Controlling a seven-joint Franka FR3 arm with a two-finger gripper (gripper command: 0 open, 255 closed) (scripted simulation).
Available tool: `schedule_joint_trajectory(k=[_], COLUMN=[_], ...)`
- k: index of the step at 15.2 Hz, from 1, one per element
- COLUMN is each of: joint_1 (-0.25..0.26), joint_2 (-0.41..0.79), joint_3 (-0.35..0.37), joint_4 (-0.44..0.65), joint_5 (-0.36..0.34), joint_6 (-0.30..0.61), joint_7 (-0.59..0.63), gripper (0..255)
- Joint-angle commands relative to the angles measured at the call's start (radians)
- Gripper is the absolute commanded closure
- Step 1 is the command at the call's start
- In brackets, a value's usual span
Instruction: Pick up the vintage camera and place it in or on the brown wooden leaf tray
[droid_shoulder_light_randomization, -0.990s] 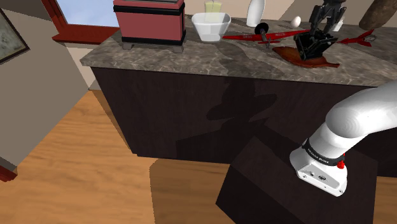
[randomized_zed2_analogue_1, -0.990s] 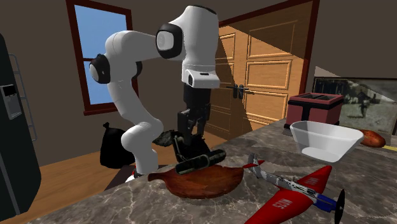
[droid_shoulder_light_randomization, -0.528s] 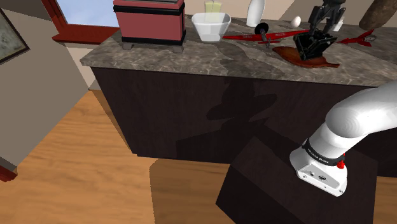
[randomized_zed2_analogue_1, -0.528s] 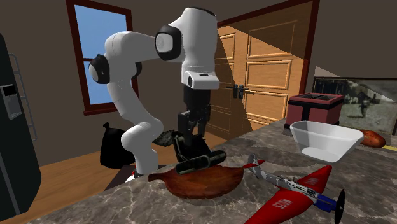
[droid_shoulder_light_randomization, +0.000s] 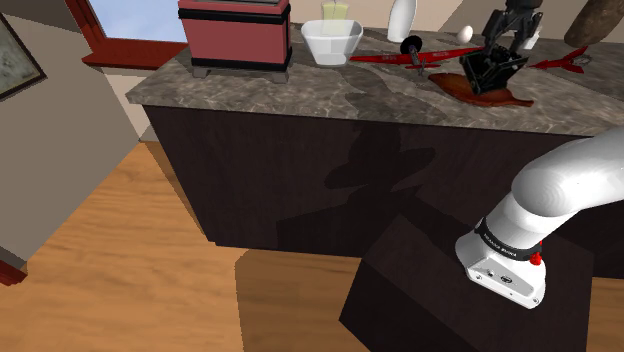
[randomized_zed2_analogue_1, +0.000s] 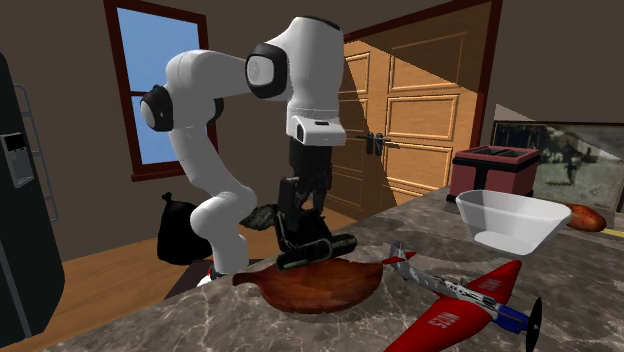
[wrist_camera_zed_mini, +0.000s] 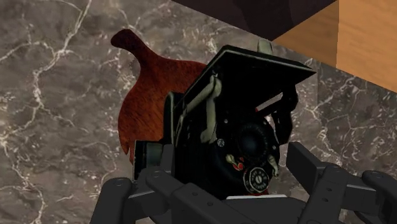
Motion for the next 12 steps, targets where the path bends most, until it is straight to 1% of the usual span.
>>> schedule_joint_trajectory(k=[1,4,12], joint_1=[0.001,0.009,0.009], joint_2=[0.013,0.05,0.05], joint_3=[-0.001,0.0,0.0], joint_4=[0.033,0.157,0.157], joint_5=[0.001,0.014,0.014], joint_6=[-0.032,-0.12,-0.12], joint_7=[-0.004,-0.015,-0.015], gripper=[0,0,0])
